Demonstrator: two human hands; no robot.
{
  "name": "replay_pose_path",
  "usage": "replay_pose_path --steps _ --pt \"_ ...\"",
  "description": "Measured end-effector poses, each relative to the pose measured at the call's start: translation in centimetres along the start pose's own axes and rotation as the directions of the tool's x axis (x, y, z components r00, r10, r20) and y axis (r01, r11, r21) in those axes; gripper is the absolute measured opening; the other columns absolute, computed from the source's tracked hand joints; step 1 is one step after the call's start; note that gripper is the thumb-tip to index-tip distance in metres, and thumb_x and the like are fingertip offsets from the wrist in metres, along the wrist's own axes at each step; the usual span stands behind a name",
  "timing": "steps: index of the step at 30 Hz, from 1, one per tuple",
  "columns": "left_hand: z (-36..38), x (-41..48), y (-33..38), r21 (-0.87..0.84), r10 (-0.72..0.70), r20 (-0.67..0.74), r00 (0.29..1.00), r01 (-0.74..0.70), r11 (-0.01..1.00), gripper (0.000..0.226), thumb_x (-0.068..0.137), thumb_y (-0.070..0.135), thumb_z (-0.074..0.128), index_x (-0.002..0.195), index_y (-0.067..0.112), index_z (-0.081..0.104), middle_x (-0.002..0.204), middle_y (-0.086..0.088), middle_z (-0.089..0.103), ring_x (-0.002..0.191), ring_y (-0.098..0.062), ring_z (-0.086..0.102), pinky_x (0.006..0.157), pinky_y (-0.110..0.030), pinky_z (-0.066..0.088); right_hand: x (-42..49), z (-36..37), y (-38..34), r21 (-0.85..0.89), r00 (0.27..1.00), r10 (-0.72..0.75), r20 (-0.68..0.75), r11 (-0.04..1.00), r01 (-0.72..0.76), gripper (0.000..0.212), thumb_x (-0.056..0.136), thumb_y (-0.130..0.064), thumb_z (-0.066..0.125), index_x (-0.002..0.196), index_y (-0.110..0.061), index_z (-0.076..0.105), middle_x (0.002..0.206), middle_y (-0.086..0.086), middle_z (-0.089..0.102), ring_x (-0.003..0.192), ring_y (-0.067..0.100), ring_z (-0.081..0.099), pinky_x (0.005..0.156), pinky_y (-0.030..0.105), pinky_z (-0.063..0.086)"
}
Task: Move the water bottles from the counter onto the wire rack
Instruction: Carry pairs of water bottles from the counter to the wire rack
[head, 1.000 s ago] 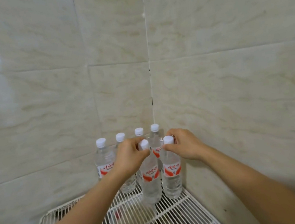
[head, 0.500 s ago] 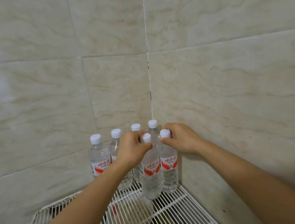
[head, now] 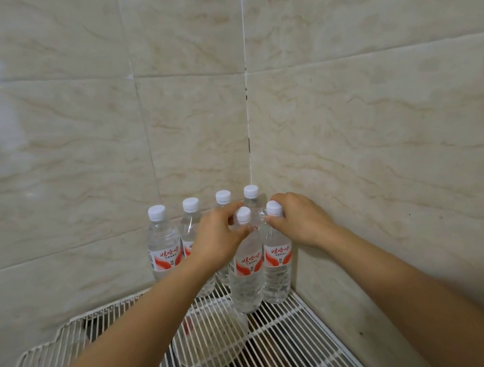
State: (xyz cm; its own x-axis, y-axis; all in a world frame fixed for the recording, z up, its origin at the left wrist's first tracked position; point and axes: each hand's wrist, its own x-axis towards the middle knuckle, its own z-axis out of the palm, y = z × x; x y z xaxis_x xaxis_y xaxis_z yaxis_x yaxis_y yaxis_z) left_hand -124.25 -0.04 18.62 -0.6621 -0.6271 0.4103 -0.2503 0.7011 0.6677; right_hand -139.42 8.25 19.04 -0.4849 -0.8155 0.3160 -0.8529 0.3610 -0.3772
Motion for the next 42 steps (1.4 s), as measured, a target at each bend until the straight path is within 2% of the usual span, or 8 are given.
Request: replay_pose_path --steps 4,7,10,13,18,27,32,42 --pt "0.3 -0.7 -0.1 0.014 0.018 -0.012 1.000 -0.018 1.000 0.048 0.088 0.021 0.065 0.134 0.020 0.050 0.107 0.009 0.059 0.094 -0.007 0.052 0.080 -0.023 0.040 -0.8 0.1 -0.1 -0.020 0.998 0.010 -0.060 1.000 -0.011 0.022 0.090 -0.033 0.055 0.081 -0.019 0.042 0.085 0.001 0.053 0.074 0.024 0.052 0.049 0.029 0.029" --pt "0.4 -1.5 -0.8 0.005 0.014 -0.020 1.000 -0.014 1.000 0.050 0.089 0.023 0.063 0.136 0.027 0.046 0.123 0.006 0.061 0.110 -0.012 0.056 0.084 -0.024 0.040 -1.3 0.1 -0.2 -0.026 0.998 0.019 -0.067 0.999 -0.021 0.016 0.089 -0.031 0.056 0.088 -0.020 0.045 0.091 0.001 0.055 0.078 0.023 0.053 0.051 0.028 0.031" --pt "-0.1 -2.6 -1.4 0.045 -0.046 -0.028 0.999 0.048 0.998 0.056 0.090 0.026 0.061 0.142 0.026 0.040 0.135 0.001 0.055 0.122 -0.016 0.052 0.094 -0.027 0.043 -1.9 0.2 -0.4 0.006 0.996 0.005 -0.086 1.000 -0.004 0.019 0.087 -0.027 0.060 0.101 -0.016 0.054 0.104 0.004 0.057 0.095 0.024 0.055 0.070 0.033 0.044" --pt "-1.2 -4.4 -2.1 0.067 -0.083 -0.055 0.995 0.086 0.994 0.051 0.091 0.028 0.059 0.139 0.020 0.045 0.138 0.000 0.054 0.121 -0.014 0.053 0.101 -0.032 0.045 -2.7 0.3 -1.4 0.035 0.986 -0.004 -0.169 0.999 0.010 0.040 0.089 -0.027 0.060 0.126 -0.014 0.054 0.124 0.004 0.055 0.117 0.022 0.049 0.091 0.034 0.044" --pt "-5.0 -8.6 -4.4 0.119 -0.153 -0.099 0.983 0.164 0.979 0.041 0.092 0.026 0.055 0.133 0.019 0.053 0.132 0.002 0.058 0.118 -0.015 0.054 0.097 -0.030 0.043 -4.4 1.3 -5.9 0.067 0.958 -0.097 -0.271 0.991 0.119 0.039 0.091 -0.029 0.057 0.126 -0.013 0.055 0.127 0.004 0.055 0.120 0.022 0.048 0.096 0.039 0.044" --pt "-15.3 -22.7 -11.8 0.249 -0.342 -0.239 0.909 0.398 0.883 0.040 0.093 0.027 0.053 0.132 0.015 0.054 0.135 -0.009 0.056 0.124 -0.023 0.051 0.104 -0.034 0.039 -12.6 12.2 -20.3 0.212 0.956 -0.287 0.067 0.940 0.268 0.042 0.091 -0.029 0.058 0.127 -0.010 0.052 0.128 0.008 0.053 0.121 0.023 0.047 0.099 0.034 0.039" --pt "-22.5 -36.1 -15.9 0.278 -0.468 -0.306 0.829 0.548 0.789 0.042 0.093 0.029 0.052 0.133 0.017 0.052 0.136 -0.007 0.053 0.124 -0.023 0.050 0.101 -0.034 0.042 -20.9 18.7 -30.3 0.236 0.873 -0.398 0.281 0.911 0.339 0.051 0.093 -0.034 0.056 0.136 -0.008 0.045 0.138 0.010 0.048 0.130 0.025 0.041 0.106 0.033 0.034" --pt "-38.0 -59.9 -20.4 0.257 -0.647 -0.508 0.568 0.817 0.516 0.045 0.093 0.031 0.049 0.136 0.017 0.049 0.132 -0.007 0.051 0.121 -0.024 0.049 0.092 -0.038 0.049 -36.1 25.5 -53.4 0.310 0.654 -0.632 0.417 0.775 0.551 0.056 0.094 -0.036 0.052 0.143 -0.012 0.037 0.140 0.006 0.043 0.131 0.024 0.038 0.106 0.041 0.038"
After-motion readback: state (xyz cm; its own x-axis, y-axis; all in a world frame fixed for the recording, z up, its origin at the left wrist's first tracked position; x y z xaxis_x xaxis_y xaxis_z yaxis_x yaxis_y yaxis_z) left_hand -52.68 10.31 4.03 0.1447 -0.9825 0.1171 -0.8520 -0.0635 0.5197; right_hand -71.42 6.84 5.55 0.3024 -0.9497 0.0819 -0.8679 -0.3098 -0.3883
